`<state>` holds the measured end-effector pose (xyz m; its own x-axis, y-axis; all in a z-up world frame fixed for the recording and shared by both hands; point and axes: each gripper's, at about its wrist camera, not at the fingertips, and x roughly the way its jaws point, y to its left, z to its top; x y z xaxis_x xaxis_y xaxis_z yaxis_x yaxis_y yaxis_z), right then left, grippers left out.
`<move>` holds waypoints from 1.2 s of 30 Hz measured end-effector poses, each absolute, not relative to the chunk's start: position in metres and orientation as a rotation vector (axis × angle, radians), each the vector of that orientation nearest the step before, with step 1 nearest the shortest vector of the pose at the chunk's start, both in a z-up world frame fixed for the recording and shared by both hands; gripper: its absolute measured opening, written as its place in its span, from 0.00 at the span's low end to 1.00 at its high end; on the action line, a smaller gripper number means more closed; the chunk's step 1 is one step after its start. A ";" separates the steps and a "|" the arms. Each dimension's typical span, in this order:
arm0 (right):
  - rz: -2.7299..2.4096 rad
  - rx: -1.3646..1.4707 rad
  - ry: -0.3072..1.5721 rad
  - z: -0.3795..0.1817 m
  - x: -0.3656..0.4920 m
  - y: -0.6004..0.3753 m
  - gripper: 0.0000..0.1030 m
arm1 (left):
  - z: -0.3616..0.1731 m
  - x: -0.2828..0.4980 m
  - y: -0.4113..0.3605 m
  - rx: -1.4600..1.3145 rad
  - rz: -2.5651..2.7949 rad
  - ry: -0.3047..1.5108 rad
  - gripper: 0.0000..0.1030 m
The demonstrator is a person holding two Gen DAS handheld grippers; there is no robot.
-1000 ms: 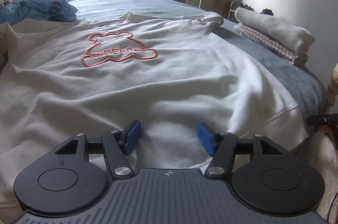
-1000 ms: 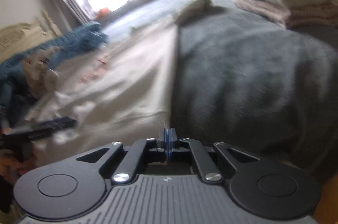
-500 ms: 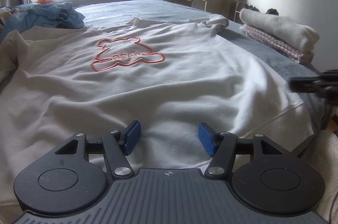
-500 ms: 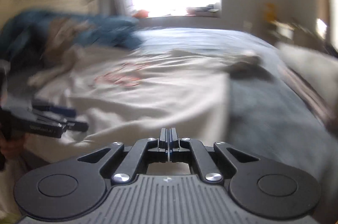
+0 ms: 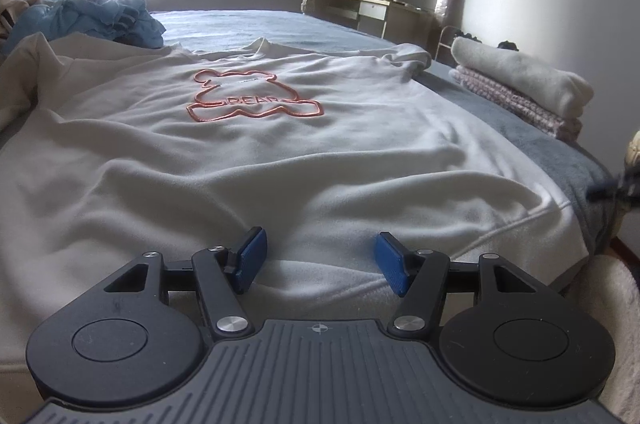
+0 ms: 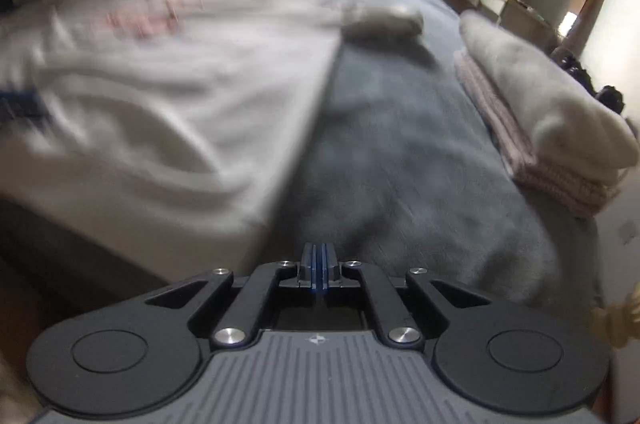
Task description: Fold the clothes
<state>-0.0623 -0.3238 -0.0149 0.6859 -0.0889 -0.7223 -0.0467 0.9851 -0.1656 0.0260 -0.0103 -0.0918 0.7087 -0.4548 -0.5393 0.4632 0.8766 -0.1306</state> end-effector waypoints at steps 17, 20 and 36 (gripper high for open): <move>0.270 -0.025 0.779 -0.017 -0.068 -0.279 0.09 | -0.076 -0.011 0.037 -0.068 -0.518 0.592 0.59; 0.300 0.047 0.622 0.001 -0.034 -0.269 0.16 | -0.074 -0.004 0.043 -0.082 -0.462 0.596 0.59; 0.495 -0.023 0.597 -0.004 0.000 -0.163 0.19 | -0.086 -0.047 0.161 -0.318 -0.347 0.583 0.59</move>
